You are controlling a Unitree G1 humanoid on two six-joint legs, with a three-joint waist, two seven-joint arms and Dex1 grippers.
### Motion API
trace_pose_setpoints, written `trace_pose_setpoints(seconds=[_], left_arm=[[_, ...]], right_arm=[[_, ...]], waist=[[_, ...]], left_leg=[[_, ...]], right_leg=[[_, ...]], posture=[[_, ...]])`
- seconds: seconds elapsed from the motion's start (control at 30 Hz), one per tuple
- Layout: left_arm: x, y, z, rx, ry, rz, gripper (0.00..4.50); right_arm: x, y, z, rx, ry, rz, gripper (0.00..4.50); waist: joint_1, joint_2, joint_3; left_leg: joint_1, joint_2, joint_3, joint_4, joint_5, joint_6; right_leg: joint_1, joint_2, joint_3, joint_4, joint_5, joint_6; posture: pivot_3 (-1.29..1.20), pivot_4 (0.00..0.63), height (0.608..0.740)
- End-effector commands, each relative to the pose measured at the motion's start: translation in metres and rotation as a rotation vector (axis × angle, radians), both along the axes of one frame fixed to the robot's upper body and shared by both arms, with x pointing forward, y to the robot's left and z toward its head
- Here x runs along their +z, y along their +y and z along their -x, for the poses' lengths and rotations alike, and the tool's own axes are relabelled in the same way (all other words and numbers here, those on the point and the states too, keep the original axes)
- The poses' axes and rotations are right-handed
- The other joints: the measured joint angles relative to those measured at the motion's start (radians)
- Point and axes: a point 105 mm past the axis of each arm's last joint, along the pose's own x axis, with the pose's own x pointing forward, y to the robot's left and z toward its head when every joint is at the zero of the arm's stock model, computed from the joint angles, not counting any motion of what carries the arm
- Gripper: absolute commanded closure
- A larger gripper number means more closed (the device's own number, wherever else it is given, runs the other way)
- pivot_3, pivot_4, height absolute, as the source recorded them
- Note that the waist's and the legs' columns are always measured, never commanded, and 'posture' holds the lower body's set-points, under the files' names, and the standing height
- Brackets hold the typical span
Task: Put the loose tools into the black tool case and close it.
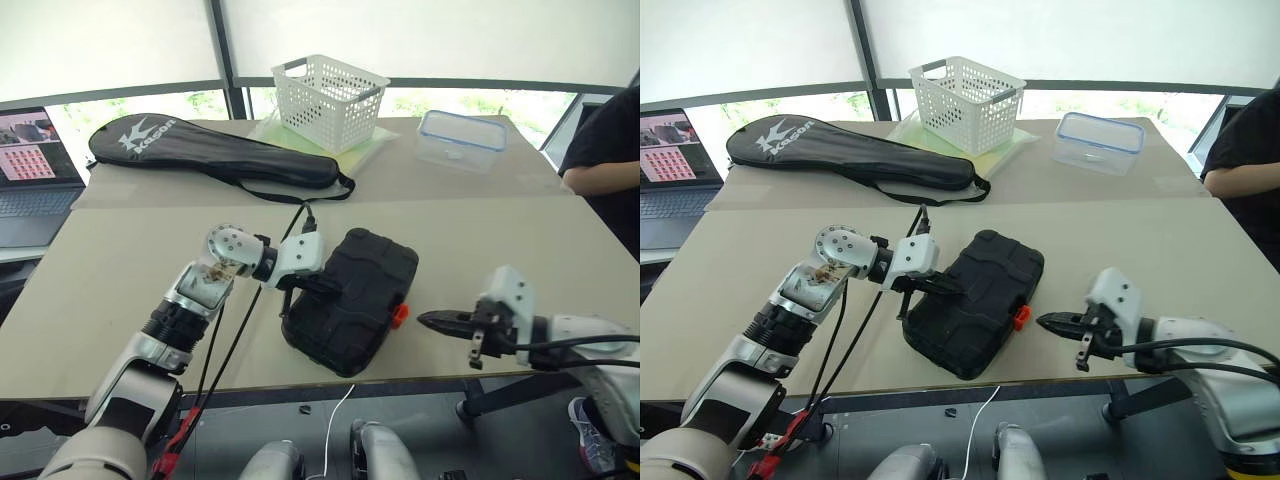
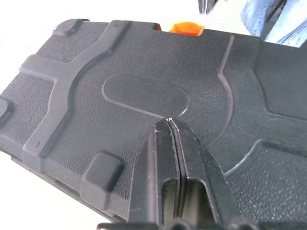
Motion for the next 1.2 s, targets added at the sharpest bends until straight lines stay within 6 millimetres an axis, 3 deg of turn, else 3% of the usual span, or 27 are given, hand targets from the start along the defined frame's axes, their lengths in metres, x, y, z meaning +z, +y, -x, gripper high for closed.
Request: trace_pose_setpoints(seconds=[0.03,0.23,0.43,0.67,0.93,1.2], left_arm=[[-0.010,0.004,0.000,0.016,0.025,-0.029,4.44],[-0.007,-0.009,0.001,-0.015,0.013,-0.015,4.44],[-0.006,-0.017,0.001,-0.036,0.006,-0.014,4.44],[-0.011,-0.023,0.004,-0.060,0.010,-0.016,4.44],[-0.022,-0.025,0.007,-0.071,0.017,-0.038,4.44],[-0.026,-0.020,-0.003,-0.030,0.006,-0.047,4.44]], right_arm=[[-0.015,-0.004,0.006,0.004,0.029,0.055,4.50],[-0.037,-0.001,-0.014,-0.055,0.012,0.082,4.50],[-0.038,0.014,-0.033,-0.044,-0.030,0.067,4.50],[-0.019,0.038,-0.042,0.017,-0.091,0.005,4.50],[0.009,0.041,-0.038,0.025,-0.138,-0.041,4.50],[0.004,0.035,-0.035,0.025,-0.127,0.023,4.50]], waist=[[0.000,0.000,0.000],[-0.001,0.000,0.000],[0.008,0.000,0.000],[0.002,0.000,0.000],[-0.012,0.000,0.000],[0.001,0.000,0.000]], left_leg=[[0.000,0.000,0.000,0.000,0.000,0.000],[0.000,0.000,0.001,0.000,0.000,0.000],[0.000,-0.002,0.001,0.000,0.000,0.000],[-0.001,-0.002,0.000,0.000,0.000,0.000],[-0.001,0.000,0.001,-0.001,0.000,-0.001],[0.000,-0.001,0.000,-0.001,0.000,0.000]], right_leg=[[0.000,0.000,0.000,0.000,0.000,0.000],[0.000,0.000,0.002,0.000,0.000,0.000],[0.000,0.000,0.000,0.000,0.000,0.000],[0.000,0.000,0.000,-0.001,0.000,0.001],[-0.003,0.000,0.002,0.000,0.000,0.000],[-0.001,0.001,0.001,-0.001,0.000,0.001]], posture=[[0.00,0.150,0.740],[0.00,0.150,0.740],[0.00,0.150,0.740],[0.00,0.150,0.740],[0.00,0.150,0.740],[0.00,0.150,0.740]])
